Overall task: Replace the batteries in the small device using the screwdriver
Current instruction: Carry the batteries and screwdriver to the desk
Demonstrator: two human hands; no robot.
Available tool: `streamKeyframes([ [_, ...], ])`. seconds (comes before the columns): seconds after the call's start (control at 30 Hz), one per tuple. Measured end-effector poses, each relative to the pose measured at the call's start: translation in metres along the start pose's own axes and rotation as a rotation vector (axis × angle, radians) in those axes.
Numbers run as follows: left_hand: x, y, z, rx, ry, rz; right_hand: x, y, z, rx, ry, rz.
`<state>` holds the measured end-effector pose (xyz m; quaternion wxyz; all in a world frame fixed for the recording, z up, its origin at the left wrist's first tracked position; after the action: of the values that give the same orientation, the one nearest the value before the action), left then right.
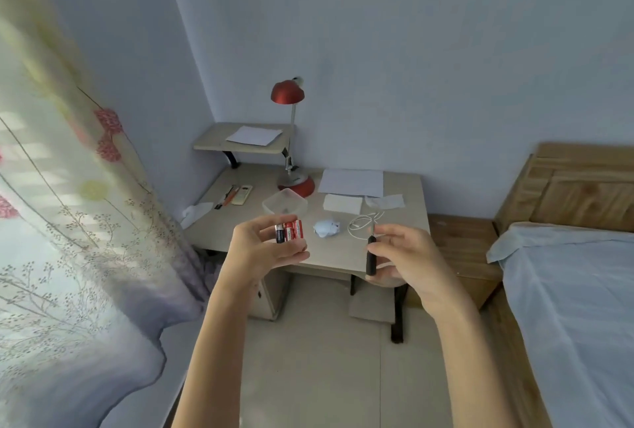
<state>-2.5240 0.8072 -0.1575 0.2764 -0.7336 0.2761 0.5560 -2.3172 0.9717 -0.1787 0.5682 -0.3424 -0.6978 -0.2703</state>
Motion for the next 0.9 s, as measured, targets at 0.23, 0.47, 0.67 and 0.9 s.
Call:
streamKeyframes([
  [0.23, 0.005, -0.010, 0.112, -0.014, 0.045, 0.013, -0.001, 0.012, 0.109, -0.022, -0.033, -0.026],
  [0.47, 0.007, -0.020, 0.223, -0.044, 0.082, 0.037, 0.014, 0.030, 0.220, -0.036, -0.047, -0.044],
  [0.67, 0.006, -0.026, 0.279, -0.041, 0.098, 0.050, 0.017, 0.028, 0.279, -0.033, -0.091, -0.063],
  [0.9, 0.001, -0.022, 0.346, -0.038, 0.080, 0.060, 0.009, 0.032, 0.337, -0.094, -0.117, -0.053],
])
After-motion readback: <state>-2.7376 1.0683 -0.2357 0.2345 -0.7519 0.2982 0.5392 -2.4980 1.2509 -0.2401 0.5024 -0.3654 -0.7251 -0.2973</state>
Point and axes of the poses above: each hand's wrist, its own z-axis towards the middle knuckle, its own y-axis out of the back of the hand, x = y × z, the point moved 8 cm from there along z, towards the middle knuckle
